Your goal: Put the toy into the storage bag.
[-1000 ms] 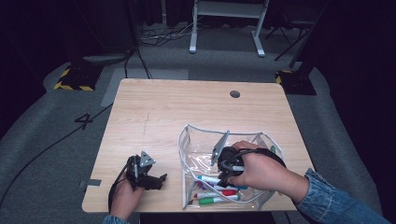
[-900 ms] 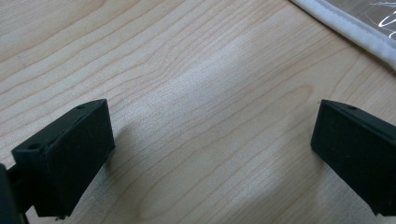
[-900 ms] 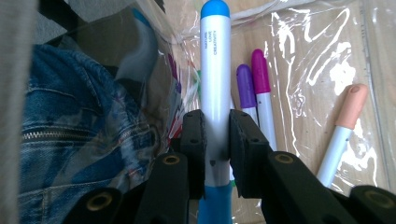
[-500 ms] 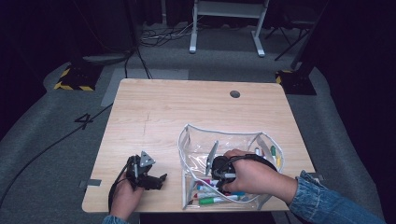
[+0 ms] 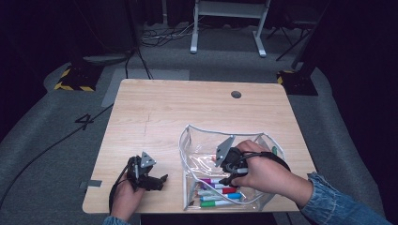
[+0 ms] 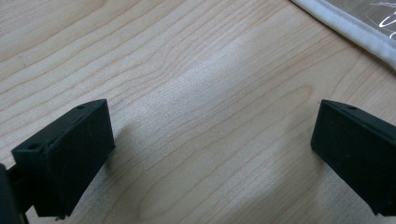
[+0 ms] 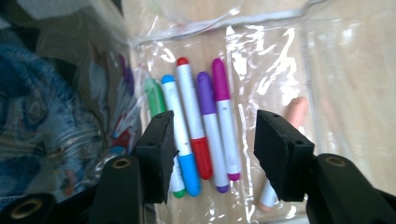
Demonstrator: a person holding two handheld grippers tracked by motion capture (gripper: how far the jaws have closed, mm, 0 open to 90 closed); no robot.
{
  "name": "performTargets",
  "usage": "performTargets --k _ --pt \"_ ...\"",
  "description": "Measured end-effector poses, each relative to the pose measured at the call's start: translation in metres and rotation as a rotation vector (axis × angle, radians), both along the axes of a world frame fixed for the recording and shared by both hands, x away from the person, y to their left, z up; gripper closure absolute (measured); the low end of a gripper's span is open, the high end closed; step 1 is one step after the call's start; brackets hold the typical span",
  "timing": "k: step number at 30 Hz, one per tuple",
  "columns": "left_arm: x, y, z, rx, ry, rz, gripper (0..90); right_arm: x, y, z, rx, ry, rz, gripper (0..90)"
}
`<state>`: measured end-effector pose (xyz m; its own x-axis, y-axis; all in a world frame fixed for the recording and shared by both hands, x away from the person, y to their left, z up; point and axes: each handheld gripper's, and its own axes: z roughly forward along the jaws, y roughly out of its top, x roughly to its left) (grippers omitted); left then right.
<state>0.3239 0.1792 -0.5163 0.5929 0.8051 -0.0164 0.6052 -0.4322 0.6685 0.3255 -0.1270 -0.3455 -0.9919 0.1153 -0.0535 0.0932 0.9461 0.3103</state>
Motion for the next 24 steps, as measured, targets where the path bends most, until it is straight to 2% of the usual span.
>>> performTargets --k 2,4,13,16,19,24 --pt "0.0 0.0 0.0 0.0 0.0 0.0 0.0 0.002 -0.006 0.005 0.032 -0.013 -0.022 48.3" --pt "0.0 0.0 0.0 0.0 0.0 0.0 0.0 0.004 -0.013 0.014 0.069 -0.045 -0.043 48.6" --pt "0.0 0.0 0.0 -0.001 0.0 0.002 0.0 0.015 -0.049 0.048 0.223 -0.097 -0.177 48.7" --pt "0.0 0.0 0.0 0.0 0.0 0.0 0.0 0.019 -0.064 0.057 0.25 -0.107 -0.228 48.7" --pt "0.0 0.0 0.0 0.0 0.0 0.0 0.0 0.023 -0.086 0.064 0.291 -0.112 -0.308 48.4" --pt "0.0 0.0 0.0 0.0 0.0 0.0 0.0 0.028 -0.115 0.066 0.318 -0.121 -0.394 48.7"
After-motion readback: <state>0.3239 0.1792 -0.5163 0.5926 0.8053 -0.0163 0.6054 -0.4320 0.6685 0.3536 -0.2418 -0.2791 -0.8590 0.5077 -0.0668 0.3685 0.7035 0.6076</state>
